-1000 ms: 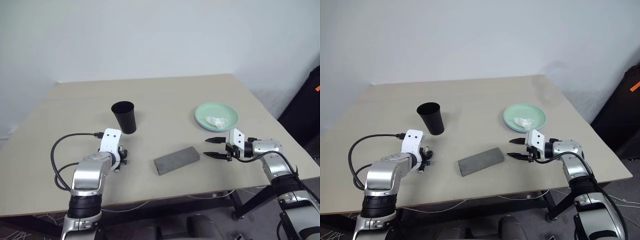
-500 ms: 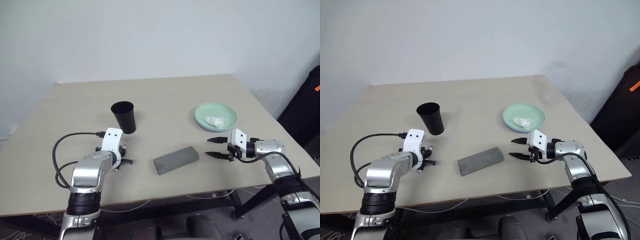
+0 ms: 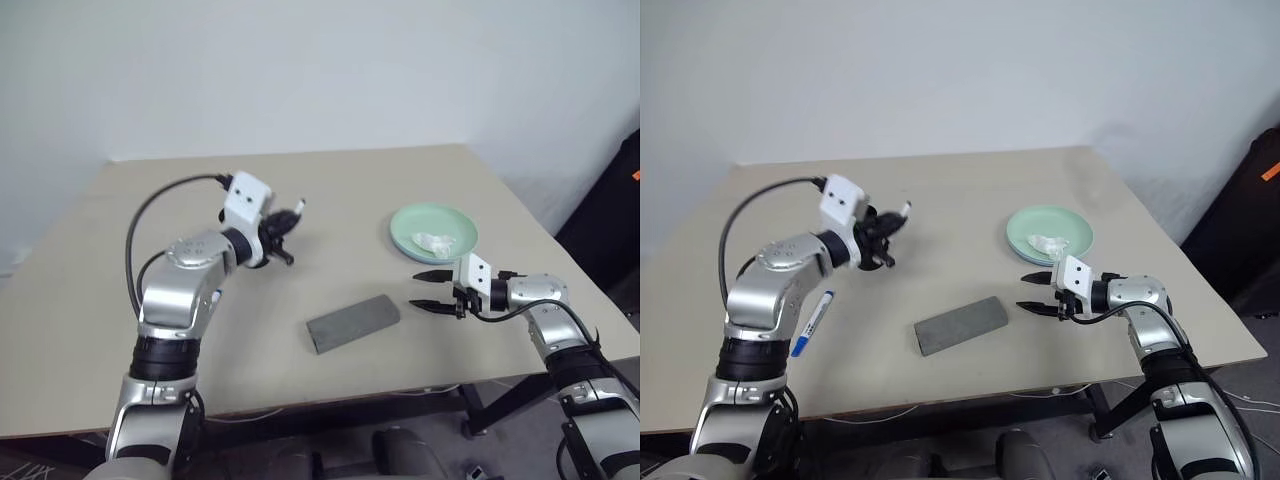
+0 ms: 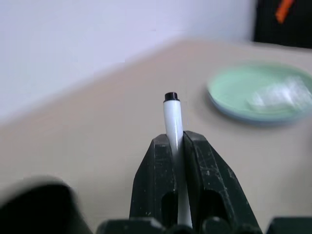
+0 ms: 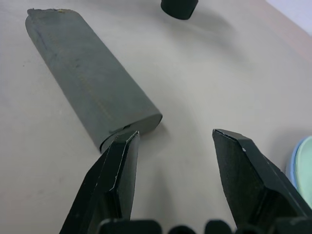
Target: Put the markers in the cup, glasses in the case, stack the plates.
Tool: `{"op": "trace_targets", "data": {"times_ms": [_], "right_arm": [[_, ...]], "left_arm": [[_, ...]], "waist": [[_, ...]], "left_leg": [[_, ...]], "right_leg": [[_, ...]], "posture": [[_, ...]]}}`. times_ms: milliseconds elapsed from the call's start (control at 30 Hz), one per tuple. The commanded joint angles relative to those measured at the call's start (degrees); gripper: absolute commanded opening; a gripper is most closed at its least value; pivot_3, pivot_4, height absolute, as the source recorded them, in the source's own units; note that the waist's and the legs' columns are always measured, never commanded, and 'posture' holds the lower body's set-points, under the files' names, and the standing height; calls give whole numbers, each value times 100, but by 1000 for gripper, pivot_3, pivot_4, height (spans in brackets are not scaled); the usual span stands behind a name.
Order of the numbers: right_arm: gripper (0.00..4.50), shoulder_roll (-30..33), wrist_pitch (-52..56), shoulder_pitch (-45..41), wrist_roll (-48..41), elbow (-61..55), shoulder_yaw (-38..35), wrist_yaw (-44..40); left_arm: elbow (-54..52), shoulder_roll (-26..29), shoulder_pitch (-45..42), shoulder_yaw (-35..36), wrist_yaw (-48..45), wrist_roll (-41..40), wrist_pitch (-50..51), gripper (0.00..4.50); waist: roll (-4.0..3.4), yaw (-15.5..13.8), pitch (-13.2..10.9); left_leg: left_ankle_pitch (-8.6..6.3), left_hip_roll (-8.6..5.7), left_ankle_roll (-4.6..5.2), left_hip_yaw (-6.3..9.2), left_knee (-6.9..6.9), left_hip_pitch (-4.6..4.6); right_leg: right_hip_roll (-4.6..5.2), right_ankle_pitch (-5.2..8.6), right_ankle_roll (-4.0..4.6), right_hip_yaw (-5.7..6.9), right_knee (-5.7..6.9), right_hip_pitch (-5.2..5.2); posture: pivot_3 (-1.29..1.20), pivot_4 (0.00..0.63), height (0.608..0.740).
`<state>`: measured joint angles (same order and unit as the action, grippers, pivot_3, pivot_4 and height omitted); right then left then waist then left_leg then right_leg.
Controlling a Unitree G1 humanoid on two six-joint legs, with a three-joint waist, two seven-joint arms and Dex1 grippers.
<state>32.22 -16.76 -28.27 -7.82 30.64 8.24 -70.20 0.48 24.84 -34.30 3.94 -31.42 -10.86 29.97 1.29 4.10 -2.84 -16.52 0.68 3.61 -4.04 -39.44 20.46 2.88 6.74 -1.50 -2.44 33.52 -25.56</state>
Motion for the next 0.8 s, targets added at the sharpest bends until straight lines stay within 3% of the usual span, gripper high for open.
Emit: {"op": "trace_targets", "data": {"times_ms": [33, 367, 667, 800], "right_arm": [[2609, 24, -102, -100, -40, -119, -111, 41], [2609, 78, -81, -30, -54, -208, -153, 102], [2609, 131, -45, 74, -72, -301, -178, 141], [2609, 144, -53, 94, -74, -295, -178, 149]], "left_arm": [[735, -76, -339, 319, 485, 235, -1276, 44], [3127, -456, -816, 539, 1426, 559, -4174, 44], [4523, -491, -1210, 406, 1660, 771, -5250, 44], [4684, -484, -1257, 425, 1682, 786, -5377, 1143]], "waist": [[0, -1, 0], [2, -3, 1], [3, -2, 2], [4, -2, 2]], "left_leg": [[0, -1, 1, 0, 0, -1], [1, -2, 2, -1, -3, 5], [0, -2, 1, -1, -3, 8], [0, -1, 1, -1, -3, 8]], "right_leg": [[0, 0, 0, 0, -2, 3], [3, -2, -2, 3, -15, 9], [3, -9, -13, 8, -16, 10], [3, -10, -14, 10, -16, 9]], "posture": [[0, 0, 740], [0, 0, 740], [0, 0, 740], [0, 0, 740]]}}
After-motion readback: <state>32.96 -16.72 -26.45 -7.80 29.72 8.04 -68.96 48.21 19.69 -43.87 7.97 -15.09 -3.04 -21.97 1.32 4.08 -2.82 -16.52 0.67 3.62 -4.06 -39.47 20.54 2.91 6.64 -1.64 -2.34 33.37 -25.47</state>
